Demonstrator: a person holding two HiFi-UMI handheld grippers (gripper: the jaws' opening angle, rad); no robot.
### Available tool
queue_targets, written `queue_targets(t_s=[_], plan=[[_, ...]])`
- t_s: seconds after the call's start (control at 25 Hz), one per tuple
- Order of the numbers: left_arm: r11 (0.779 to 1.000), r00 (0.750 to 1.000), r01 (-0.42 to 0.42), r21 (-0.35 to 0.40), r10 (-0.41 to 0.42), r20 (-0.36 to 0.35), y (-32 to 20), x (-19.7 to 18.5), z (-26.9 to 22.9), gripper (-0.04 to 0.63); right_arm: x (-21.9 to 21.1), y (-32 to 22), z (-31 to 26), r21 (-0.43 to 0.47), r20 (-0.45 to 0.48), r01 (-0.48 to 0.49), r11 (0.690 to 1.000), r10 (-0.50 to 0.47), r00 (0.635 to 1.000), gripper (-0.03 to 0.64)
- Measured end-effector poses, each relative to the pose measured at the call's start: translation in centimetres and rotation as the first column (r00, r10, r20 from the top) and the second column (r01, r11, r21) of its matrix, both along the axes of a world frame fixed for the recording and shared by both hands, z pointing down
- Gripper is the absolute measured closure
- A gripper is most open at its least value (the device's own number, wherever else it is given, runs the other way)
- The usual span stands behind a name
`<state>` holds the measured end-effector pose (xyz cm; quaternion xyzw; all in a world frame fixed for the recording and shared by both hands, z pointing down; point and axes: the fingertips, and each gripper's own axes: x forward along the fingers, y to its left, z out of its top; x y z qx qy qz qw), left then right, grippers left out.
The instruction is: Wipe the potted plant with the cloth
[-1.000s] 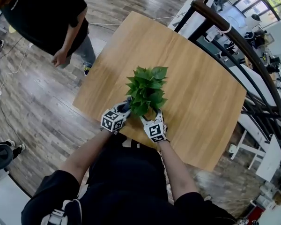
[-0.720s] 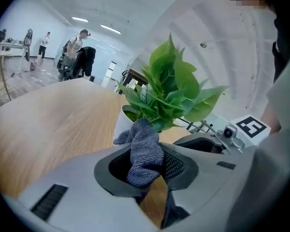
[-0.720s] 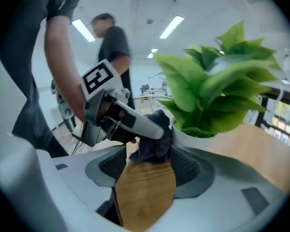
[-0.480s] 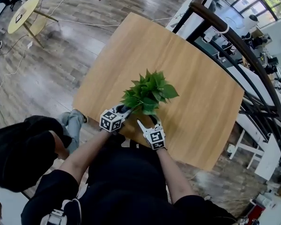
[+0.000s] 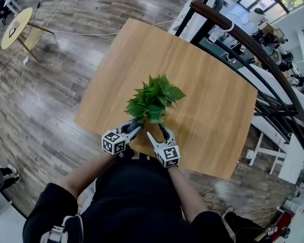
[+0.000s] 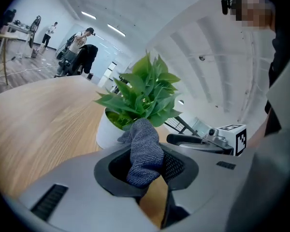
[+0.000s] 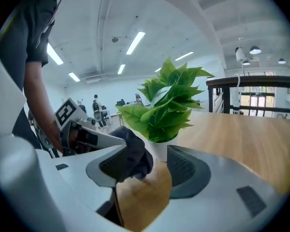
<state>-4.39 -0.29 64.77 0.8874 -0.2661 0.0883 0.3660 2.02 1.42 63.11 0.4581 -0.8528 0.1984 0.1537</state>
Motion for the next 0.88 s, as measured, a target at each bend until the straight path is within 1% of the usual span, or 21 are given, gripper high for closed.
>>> queue_targets(t_s=[0.08, 0.12, 0.16, 0.2, 0.24, 0.28, 0.36, 0.44, 0.48, 0.52, 0.6, 0.64, 0.72, 0.76, 0.8, 0.88], plan=[[1.0, 1.0, 0.0, 0.014, 0.001, -0.028, 0.0, 0.4, -1.9, 0.472, -0.2, -0.1, -1.9, 0.01, 0.069, -0.04, 0.999, 0.039, 0.997, 0.353], [1.0, 0.999, -0.002, 0.029, 0.003, -0.034, -0.1, 0.5, -3.0, 0.472, -0.1, -0.1, -3.2, 0.03, 0.092, -0.054, 0.998, 0.052, 0.994, 0.366], [0.998, 0.999, -0.009, 0.056, 0.01, -0.032, -0.2, 0.6, -4.1, 0.472, 0.0, -0.1, -4.5, 0.055, 0.107, -0.069, 0.996, 0.063, 0.992, 0.405], [0.995, 0.999, -0.022, 0.094, 0.024, -0.023, -0.2, 0.7, -5.1, 0.472, 0.3, 0.0, -5.8, 0.079, 0.116, -0.085, 0.993, 0.076, 0.99, 0.492], [0.989, 0.999, -0.04, 0.142, 0.043, -0.016, 0.0, 0.8, -6.2, 0.472, 0.7, 0.1, -7.1, 0.101, 0.118, -0.105, 0.989, 0.093, 0.989, 0.552], [0.98, 0.998, -0.063, 0.19, 0.067, -0.013, 0.2, 0.9, -7.5, 0.472, 1.1, 0.3, -8.4, 0.119, 0.113, -0.128, 0.985, 0.115, 0.987, 0.555], [0.955, 0.991, -0.122, 0.272, 0.132, -0.019, 1.0, 1.3, -10.3, 0.472, 1.9, 0.4, -11.1, 0.159, 0.111, -0.175, 0.972, 0.158, 0.981, 0.575], [0.929, 0.978, -0.183, 0.322, 0.204, -0.033, 2.0, 1.8, -13.2, 0.472, 2.5, 0.6, -13.8, 0.204, 0.151, -0.217, 0.954, 0.189, 0.97, 0.584], [0.921, 0.973, -0.201, 0.334, 0.228, -0.042, 2.4, 2.0, -14.7, 0.472, 2.7, 0.8, -15.1, 0.222, 0.176, -0.238, 0.945, 0.201, 0.964, 0.588], [0.914, 0.969, -0.209, 0.347, 0.241, -0.052, 2.8, 2.0, -15.9, 0.472, 2.8, 1.0, -16.1, 0.237, 0.194, -0.258, 0.937, 0.214, 0.957, 0.589], [0.899, 0.965, -0.2, 0.391, 0.25, -0.081, 3.5, 2.1, -17.7, 0.472, 3.3, 1.4, -17.8, 0.265, 0.2, -0.291, 0.919, 0.243, 0.949, 0.592], [0.898, 0.964, -0.183, 0.4, 0.243, -0.106, 3.6, 2.5, -18.8, 0.472, 3.7, 1.8, -18.6, 0.281, 0.196, -0.306, 0.91, 0.258, 0.946, 0.595], [0.911, 0.963, -0.141, 0.387, 0.216, -0.158, 3.7, 3.4, -20.8, 0.472, 4.3, 2.6, -20.3, 0.313, 0.2, -0.338, 0.888, 0.286, 0.937, 0.598], [0.919, 0.966, -0.125, 0.374, 0.198, -0.164, 3.5, 3.8, -21.5, 0.472, 4.4, 2.9, -21.1, 0.321, 0.212, -0.36, 0.876, 0.304, 0.929, 0.598], [0.924, 0.972, -0.118, 0.365, 0.182, -0.146, 3.1, 4.1, -22.0, 0.472, 4.5, 3.0, -21.8, 0.32, 0.23, -0.387, 0.865, 0.326, 0.917, 0.598], [0.919, 0.98, -0.126, 0.373, 0.174, -0.098, 2.7, 4.4, -22.2, 0.472, 4.6, 3.0, -22.9, 0.295, 0.261, -0.443, 0.846, 0.375, 0.89, 0.598]])
